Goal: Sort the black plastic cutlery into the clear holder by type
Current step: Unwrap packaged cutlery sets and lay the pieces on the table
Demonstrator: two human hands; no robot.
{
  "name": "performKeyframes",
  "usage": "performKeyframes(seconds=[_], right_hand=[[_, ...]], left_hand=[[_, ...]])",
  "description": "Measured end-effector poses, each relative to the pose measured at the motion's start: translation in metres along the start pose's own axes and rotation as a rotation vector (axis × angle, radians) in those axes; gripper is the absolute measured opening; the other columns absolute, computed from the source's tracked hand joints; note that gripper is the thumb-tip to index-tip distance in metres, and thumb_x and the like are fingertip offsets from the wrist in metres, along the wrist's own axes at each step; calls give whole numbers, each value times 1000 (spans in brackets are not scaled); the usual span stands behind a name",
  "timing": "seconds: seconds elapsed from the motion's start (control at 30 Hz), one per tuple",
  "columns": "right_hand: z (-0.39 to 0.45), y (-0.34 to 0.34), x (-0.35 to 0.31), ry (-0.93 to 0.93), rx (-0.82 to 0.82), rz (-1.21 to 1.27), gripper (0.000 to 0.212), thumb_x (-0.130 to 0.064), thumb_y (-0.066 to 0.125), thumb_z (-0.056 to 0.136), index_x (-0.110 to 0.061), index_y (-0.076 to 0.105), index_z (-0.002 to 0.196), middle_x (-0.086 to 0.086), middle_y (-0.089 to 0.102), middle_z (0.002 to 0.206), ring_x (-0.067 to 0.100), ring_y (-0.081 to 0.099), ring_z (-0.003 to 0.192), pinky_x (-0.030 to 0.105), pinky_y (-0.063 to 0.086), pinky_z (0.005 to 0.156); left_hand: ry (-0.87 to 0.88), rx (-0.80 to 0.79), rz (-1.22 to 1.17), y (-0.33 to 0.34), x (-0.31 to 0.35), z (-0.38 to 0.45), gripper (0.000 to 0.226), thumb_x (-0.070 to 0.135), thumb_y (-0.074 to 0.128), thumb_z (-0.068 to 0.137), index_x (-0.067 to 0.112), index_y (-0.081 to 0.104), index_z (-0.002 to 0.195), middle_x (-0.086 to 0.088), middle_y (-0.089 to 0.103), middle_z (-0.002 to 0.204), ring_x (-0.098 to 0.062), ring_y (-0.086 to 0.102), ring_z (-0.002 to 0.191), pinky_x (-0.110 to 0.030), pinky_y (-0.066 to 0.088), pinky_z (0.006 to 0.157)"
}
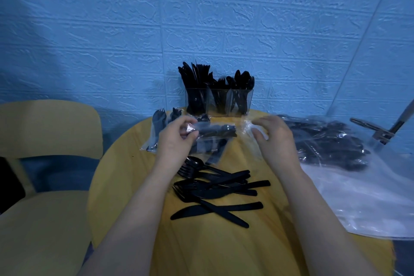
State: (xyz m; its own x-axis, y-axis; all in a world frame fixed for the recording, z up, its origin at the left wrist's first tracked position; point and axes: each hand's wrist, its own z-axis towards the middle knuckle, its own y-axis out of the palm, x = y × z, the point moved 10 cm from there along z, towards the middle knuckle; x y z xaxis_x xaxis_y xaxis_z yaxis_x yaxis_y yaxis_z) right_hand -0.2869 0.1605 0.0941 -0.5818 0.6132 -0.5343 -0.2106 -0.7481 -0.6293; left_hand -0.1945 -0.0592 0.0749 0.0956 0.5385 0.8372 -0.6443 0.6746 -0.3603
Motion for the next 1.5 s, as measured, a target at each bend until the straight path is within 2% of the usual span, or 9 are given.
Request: performKeyframes(seconds=[0.17, 0.27, 0.43, 0.63, 0.77, 0.93, 1.17, 1.4, 1.5], right_hand=[[-3, 7, -46, -191, -132, 102, 31, -22, 61, 92, -19, 64, 122, -6, 51, 127, 6, 44, 118, -1, 24, 92], [-4, 9, -56, -215, -232, 99, 36, -27, 62, 91, -28, 59, 127, -10, 60, 118, 5, 51, 108, 8, 33, 93], [-6, 3, -52, -33, -217, 335, 22, -18, 69, 85, -40, 68, 84, -19, 66, 77, -3, 61, 77, 8, 44, 69], [-16, 14, -58, 137, -237, 702, 12, -9, 70, 82, -21, 65, 82, -1, 66, 74, 19, 68, 70, 35, 58, 59], [-17, 3, -61, 14, -98, 510, 10, -21, 72, 82, -20, 65, 89, -7, 64, 82, 15, 66, 79, 35, 58, 68], [-24, -19, -86, -458, 163, 62, 25, -14, 62, 89, -7, 67, 113, 4, 61, 106, 12, 56, 91, 21, 49, 77], [-31, -28, -92, -637, 315, -157, 18, -21, 59, 93, -10, 73, 97, 3, 67, 97, 20, 58, 88, 21, 44, 69], [-17, -30, -60, -187, 166, 320, 8, -15, 64, 88, -22, 67, 86, -16, 64, 80, 1, 60, 77, 8, 44, 73], [-11, -31, -36, 85, 147, 510, 19, -11, 66, 86, -27, 65, 76, -13, 66, 69, 4, 63, 69, 16, 50, 71]], left_hand=[[75, -37, -265, 0, 21, -5, 35, 3, 63, 87, 37, 60, 94, 13, 63, 90, -2, 61, 84, -18, 49, 82], [77, -131, -378, 10, 31, -10, 34, 1, 64, 86, 31, 61, 101, 7, 66, 93, -3, 64, 89, -18, 50, 81], [-13, -133, -635, 15, 32, -13, 37, 9, 67, 82, 28, 54, 112, 4, 72, 89, -10, 67, 85, -22, 55, 75], [-178, -249, -687, 34, 26, -19, 30, 15, 67, 81, 12, 60, 110, 1, 72, 85, -13, 70, 76, -25, 57, 67], [-188, -205, -670, 26, 19, -15, 15, 8, 64, 86, 18, 64, 98, 4, 70, 81, -11, 68, 75, -25, 56, 65], [-186, -299, -589, 29, 21, -17, 15, 13, 66, 84, 20, 66, 97, 0, 70, 90, -12, 66, 76, -27, 54, 61], [-220, -452, -579, 39, 23, -24, 12, 11, 65, 85, 21, 69, 92, 5, 72, 80, -8, 66, 71, -24, 53, 60], [-175, -449, -456, 35, 21, -23, 17, 12, 68, 83, 26, 70, 92, 6, 73, 81, -6, 68, 74, -19, 52, 66], [-178, -455, -422, 34, 17, -23, 19, 12, 69, 82, 24, 69, 98, 2, 74, 90, -10, 68, 82, -24, 54, 77]])
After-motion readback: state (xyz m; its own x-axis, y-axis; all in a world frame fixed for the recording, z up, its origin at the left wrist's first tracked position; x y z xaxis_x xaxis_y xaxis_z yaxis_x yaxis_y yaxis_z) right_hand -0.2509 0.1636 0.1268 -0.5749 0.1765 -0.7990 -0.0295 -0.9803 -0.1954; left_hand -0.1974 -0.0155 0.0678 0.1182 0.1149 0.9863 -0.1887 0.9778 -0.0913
